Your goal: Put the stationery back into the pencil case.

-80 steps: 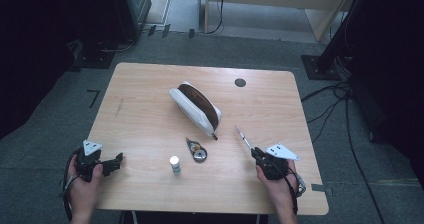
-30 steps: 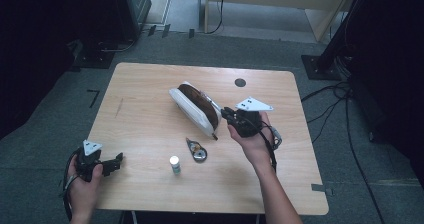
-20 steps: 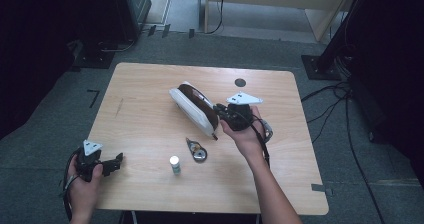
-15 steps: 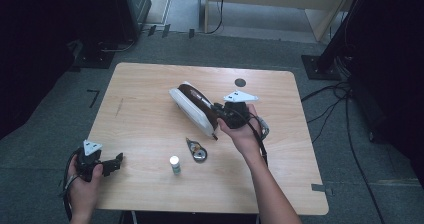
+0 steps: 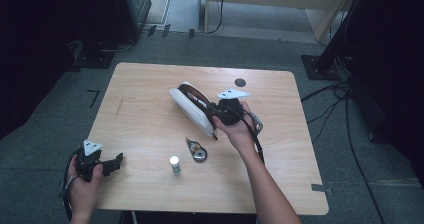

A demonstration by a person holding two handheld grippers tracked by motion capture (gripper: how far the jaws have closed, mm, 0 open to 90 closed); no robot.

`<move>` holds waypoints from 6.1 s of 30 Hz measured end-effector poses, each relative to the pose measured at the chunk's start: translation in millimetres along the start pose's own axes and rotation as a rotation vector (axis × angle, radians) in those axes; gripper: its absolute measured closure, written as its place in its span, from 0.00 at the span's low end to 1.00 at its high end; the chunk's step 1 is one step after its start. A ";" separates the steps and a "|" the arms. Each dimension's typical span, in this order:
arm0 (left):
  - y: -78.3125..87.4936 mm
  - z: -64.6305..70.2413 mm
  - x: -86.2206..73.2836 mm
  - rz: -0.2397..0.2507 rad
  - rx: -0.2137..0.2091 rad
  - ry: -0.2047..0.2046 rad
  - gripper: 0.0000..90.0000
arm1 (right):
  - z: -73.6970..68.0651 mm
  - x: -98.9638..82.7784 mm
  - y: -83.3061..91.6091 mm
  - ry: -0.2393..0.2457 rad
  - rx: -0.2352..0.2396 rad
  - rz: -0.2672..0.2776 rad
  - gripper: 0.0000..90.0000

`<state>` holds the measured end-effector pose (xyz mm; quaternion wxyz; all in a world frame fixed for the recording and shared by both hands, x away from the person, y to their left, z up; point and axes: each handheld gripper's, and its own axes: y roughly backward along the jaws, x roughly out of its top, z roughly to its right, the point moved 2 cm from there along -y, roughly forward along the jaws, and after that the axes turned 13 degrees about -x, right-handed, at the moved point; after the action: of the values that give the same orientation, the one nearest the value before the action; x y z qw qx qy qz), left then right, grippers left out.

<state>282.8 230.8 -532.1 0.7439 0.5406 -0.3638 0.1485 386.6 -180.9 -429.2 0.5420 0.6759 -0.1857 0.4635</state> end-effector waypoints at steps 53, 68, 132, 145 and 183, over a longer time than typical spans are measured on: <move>0.0 0.1 0.0 -0.001 -0.003 -0.003 0.09 | -9.2 -27.4 -39.9 0.036 0.004 -0.121 0.87; 0.0 0.1 0.0 -0.001 -0.003 -0.002 0.09 | -3.6 -16.9 -19.1 0.004 0.007 -0.051 0.88; -0.3 0.3 0.3 -0.002 -0.004 -0.004 0.09 | -85.7 -86.5 60.7 0.020 0.263 0.003 0.65; -0.2 0.3 0.3 -0.003 -0.005 -0.006 0.09 | -112.7 -78.9 64.2 0.068 0.367 0.034 0.62; -0.2 0.3 0.4 -0.003 -0.005 -0.006 0.09 | -131.0 -90.1 45.9 0.195 0.267 0.061 0.72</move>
<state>283.0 230.4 -532.0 0.7445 0.5396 -0.3655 0.1447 251.1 -100.8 -480.3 0.4487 0.6878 -0.0892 0.5636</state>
